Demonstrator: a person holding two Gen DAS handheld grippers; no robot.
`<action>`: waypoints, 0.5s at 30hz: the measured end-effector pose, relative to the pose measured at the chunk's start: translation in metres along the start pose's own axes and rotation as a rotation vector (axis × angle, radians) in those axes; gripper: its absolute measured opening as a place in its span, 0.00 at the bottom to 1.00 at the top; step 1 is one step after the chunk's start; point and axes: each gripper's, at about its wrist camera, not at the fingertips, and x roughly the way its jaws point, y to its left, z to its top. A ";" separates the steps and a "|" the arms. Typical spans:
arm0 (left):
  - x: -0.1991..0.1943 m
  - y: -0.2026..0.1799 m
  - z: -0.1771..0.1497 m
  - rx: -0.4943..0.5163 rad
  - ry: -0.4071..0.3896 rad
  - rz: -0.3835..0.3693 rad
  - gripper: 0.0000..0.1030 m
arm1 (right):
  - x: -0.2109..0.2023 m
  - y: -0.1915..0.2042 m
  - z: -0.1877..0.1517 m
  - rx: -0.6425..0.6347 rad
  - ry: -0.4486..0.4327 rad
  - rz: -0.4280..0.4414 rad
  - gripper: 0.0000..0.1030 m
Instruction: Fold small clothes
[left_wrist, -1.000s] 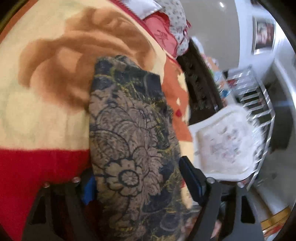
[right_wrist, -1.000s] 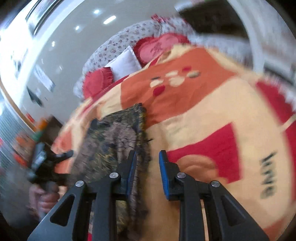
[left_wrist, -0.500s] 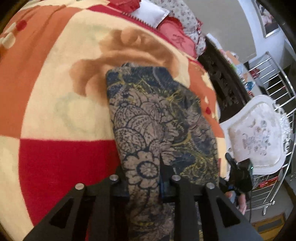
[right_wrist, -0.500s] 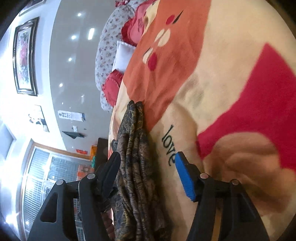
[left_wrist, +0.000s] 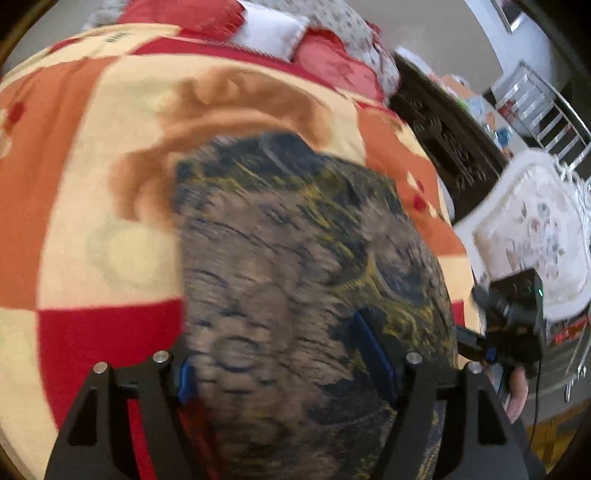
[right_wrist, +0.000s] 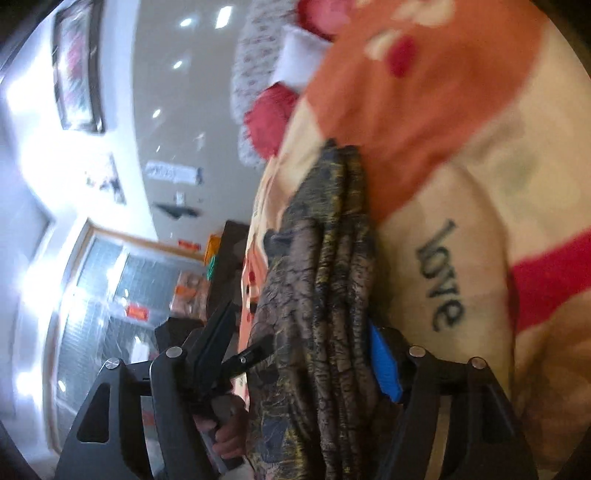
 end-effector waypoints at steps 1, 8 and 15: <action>-0.005 0.009 0.001 -0.030 -0.023 0.007 0.74 | 0.003 0.006 0.001 -0.053 0.010 -0.053 0.68; -0.002 0.036 0.002 -0.152 -0.055 -0.029 0.20 | 0.040 0.048 -0.011 -0.411 0.105 -0.387 0.30; -0.037 0.024 0.004 -0.090 -0.134 -0.015 0.12 | 0.038 0.092 -0.021 -0.483 0.030 -0.495 0.17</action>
